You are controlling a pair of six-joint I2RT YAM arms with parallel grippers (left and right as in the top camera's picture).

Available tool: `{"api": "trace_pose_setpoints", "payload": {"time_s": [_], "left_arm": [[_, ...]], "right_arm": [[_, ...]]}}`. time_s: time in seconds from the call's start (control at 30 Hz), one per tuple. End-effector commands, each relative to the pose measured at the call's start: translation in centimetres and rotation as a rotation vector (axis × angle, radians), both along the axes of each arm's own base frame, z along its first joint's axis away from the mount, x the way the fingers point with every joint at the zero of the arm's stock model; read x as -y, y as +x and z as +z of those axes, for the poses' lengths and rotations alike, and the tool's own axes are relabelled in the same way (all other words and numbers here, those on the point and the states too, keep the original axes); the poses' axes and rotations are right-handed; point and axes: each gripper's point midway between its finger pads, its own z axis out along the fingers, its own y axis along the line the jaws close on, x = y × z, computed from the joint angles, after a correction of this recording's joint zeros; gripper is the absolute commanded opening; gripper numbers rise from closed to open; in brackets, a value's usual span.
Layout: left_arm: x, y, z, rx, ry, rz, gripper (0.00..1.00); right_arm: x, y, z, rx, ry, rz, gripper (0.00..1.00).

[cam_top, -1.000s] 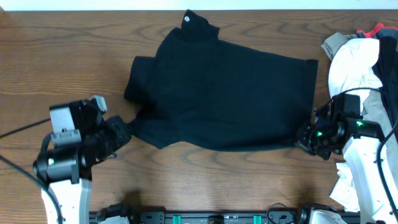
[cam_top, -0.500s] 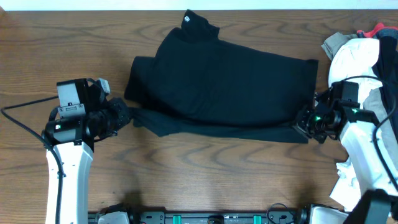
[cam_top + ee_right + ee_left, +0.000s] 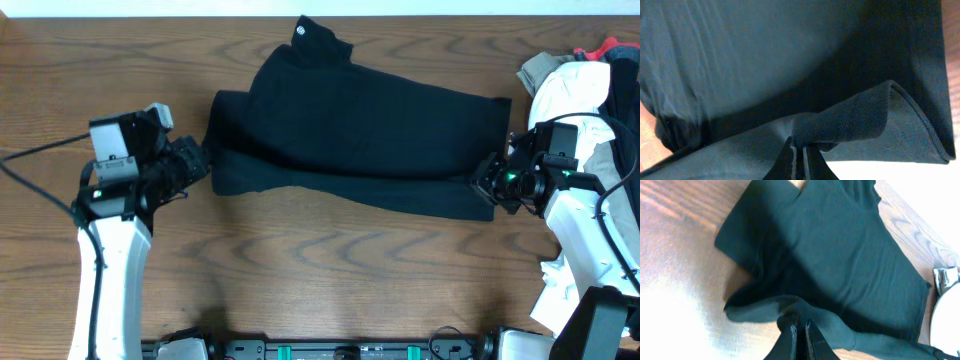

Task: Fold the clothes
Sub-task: 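Lift the bottom hem with both grippers and fold it up toward the collar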

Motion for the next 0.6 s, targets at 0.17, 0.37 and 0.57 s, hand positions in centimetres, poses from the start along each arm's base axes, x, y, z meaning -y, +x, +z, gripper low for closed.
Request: {"api": "trace_pose_setpoints", "payload": {"time_s": [0.17, 0.37, 0.57], "left_arm": [[2.9, 2.9, -2.1, 0.010, 0.005, -0.106, 0.06], [3.1, 4.2, -3.9, -0.002, 0.012, -0.112, 0.06], [2.0, 5.4, -4.6, 0.008, 0.066, -0.072, 0.06]], "right_arm": [[0.3, 1.4, -0.3, 0.003, 0.024, -0.047, 0.02], [0.5, 2.7, -1.0, 0.034, 0.019, -0.047, 0.02], [1.3, 3.9, -0.7, 0.084, -0.014, -0.065, 0.02]]}}
